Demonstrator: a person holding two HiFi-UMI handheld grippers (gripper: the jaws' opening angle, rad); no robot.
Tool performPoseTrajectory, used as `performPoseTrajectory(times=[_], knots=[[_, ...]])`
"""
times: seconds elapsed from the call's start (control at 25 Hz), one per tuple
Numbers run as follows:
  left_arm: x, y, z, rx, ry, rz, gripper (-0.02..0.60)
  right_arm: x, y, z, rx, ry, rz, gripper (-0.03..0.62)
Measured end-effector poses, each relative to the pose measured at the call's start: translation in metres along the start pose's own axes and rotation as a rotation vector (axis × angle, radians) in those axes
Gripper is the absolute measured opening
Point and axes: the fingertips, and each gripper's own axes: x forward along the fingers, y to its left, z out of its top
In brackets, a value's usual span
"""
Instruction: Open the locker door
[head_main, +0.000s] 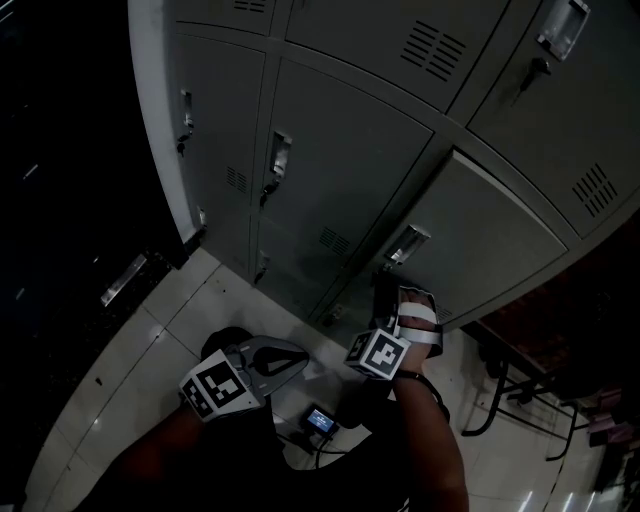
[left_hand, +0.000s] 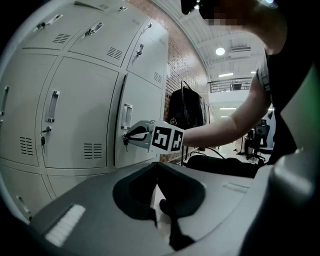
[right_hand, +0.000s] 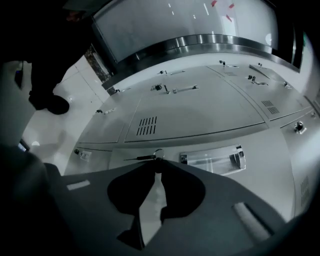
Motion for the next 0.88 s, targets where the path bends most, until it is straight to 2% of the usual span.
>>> performPoseTrajectory(times=[0.24, 0.44, 0.64, 0.88], knots=[[0.0, 0.001, -0.003, 0.005, 0.012, 0.007, 0.011, -0.065, 0.017, 0.004, 0.02, -0.091, -0.012, 0.041], [0.0, 0.002, -0.005, 0.006, 0.027, 0.013, 0.011, -0.124, 0.037, -0.013, 0.017, -0.135, -0.008, 0.043], [0.004, 0.002, -0.011, 0.012, 0.048, 0.016, 0.011, -0.17, 0.05, -0.047, 0.036, -0.113, 0.008, 0.043], [0.004, 0.002, -0.012, 0.013, 0.065, 0.016, 0.011, -0.206, 0.059, -0.091, 0.088, -0.039, 0.013, 0.044]])
